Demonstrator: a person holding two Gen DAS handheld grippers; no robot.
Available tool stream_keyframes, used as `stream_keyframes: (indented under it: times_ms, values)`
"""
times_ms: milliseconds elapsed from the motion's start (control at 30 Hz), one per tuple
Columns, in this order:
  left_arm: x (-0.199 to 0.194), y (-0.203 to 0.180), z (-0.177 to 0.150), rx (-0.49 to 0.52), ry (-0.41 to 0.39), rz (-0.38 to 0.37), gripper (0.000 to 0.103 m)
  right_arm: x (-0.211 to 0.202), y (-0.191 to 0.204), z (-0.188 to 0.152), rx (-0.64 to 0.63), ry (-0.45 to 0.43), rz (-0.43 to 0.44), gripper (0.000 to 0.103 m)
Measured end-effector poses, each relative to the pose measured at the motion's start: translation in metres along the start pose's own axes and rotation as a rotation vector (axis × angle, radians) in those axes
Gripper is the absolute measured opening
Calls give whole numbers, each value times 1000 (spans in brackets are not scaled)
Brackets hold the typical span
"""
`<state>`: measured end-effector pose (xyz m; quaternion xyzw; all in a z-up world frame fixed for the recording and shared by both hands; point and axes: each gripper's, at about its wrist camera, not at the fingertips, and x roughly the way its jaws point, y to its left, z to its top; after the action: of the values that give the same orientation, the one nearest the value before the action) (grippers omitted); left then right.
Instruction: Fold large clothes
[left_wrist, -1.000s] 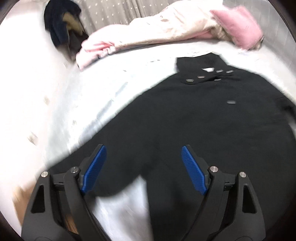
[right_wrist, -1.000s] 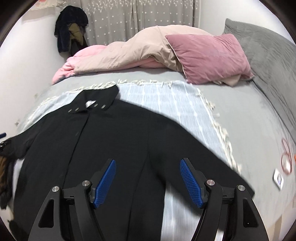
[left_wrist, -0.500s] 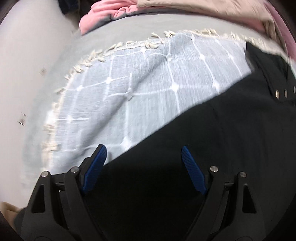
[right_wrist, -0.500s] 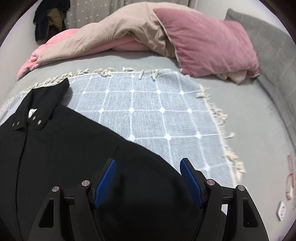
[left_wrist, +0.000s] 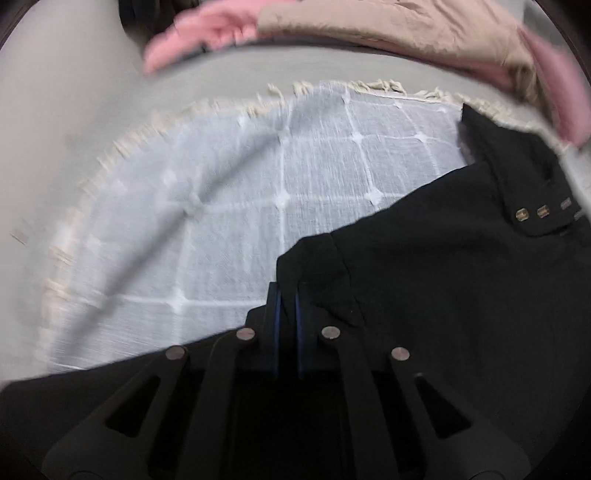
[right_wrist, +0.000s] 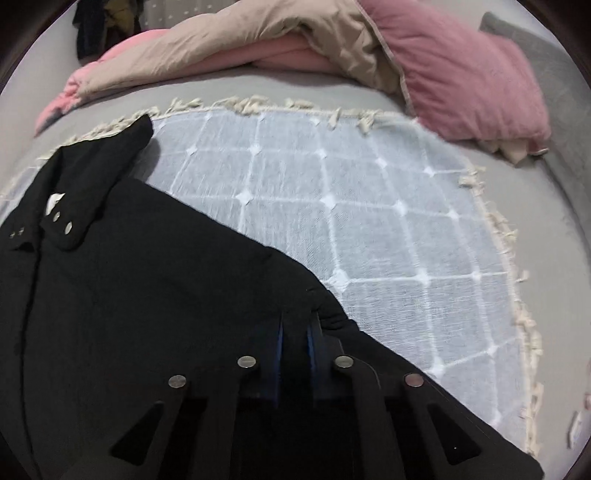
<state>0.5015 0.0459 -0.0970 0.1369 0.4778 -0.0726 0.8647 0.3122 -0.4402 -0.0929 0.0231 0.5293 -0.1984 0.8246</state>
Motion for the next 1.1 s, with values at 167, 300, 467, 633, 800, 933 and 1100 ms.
stream_keyframes:
  times_ms: [167,300,467,633,800,933,1100]
  values:
    - [9,16,13,-219,19,19,10,-2,-1,17,158,-19,-75,9]
    - [-19,6,7,-182,-14,46,38,-23,-3,1,143,-43,-59,30]
    - [-89,-14,-20,-76,-131,-16,82,-90,-64,-54,164,-135,-72,74]
    - [-123,-54,-40,-10,-110,-93,82,-119,-171,-120,333,-80,-177,76]
    - [-142,-121,-47,67,-109,-165,82,-123,-268,-195,518,1,-250,76]
    - [-149,-190,-52,133,-102,-211,82,-105,-311,-242,636,78,-218,76]
    - [-151,-276,-58,197,-78,-304,82,-82,-312,-252,641,35,-67,9]
